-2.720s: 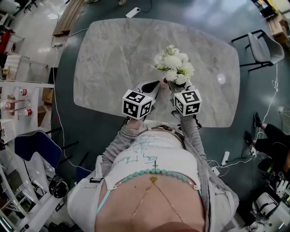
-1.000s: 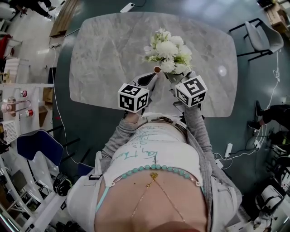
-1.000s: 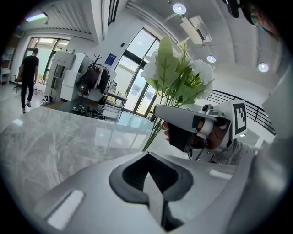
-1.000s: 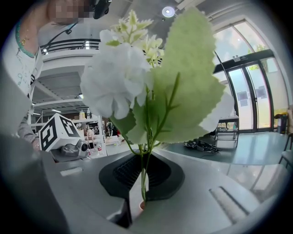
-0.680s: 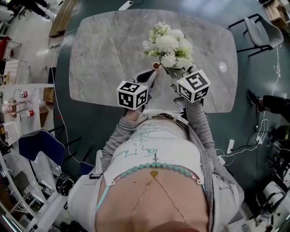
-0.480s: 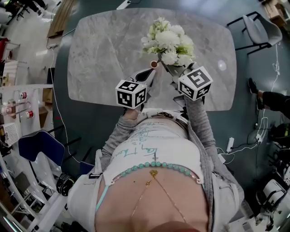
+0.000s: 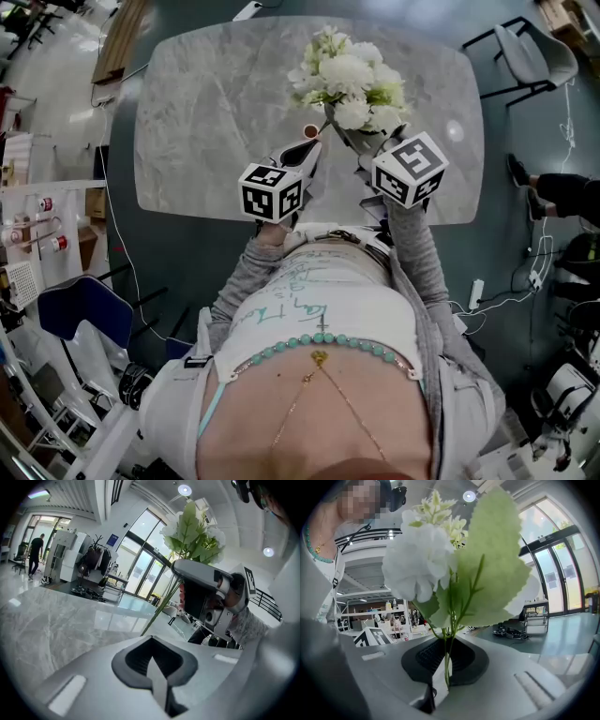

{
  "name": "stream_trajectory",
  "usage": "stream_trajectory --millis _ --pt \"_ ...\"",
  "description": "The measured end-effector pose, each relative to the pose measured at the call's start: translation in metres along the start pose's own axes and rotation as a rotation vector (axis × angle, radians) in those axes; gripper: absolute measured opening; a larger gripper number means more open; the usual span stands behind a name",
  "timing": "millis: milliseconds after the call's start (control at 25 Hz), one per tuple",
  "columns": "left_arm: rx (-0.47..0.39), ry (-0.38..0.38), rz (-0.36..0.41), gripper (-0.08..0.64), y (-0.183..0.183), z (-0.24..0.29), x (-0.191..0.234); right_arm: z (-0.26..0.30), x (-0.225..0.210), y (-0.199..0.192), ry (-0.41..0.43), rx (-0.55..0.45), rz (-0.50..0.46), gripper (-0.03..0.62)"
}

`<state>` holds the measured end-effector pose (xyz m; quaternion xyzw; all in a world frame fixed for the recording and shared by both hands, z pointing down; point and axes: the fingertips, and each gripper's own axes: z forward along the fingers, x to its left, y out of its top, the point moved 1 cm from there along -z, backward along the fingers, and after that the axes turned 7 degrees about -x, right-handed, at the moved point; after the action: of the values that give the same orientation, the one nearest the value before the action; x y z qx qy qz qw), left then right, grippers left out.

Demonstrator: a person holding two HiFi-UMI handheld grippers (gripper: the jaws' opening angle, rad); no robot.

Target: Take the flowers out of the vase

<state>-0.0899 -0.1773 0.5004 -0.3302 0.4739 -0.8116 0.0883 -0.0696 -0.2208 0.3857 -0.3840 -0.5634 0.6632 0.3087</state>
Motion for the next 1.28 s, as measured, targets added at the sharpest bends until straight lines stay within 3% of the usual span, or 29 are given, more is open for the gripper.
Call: stream_trajectory --millis 1280 --pt "0.023 0.029 0.026 0.0 0.0 -0.008 0.025 -0.003 0.018 0.036 -0.019 -0.004 -0.038 0.035"
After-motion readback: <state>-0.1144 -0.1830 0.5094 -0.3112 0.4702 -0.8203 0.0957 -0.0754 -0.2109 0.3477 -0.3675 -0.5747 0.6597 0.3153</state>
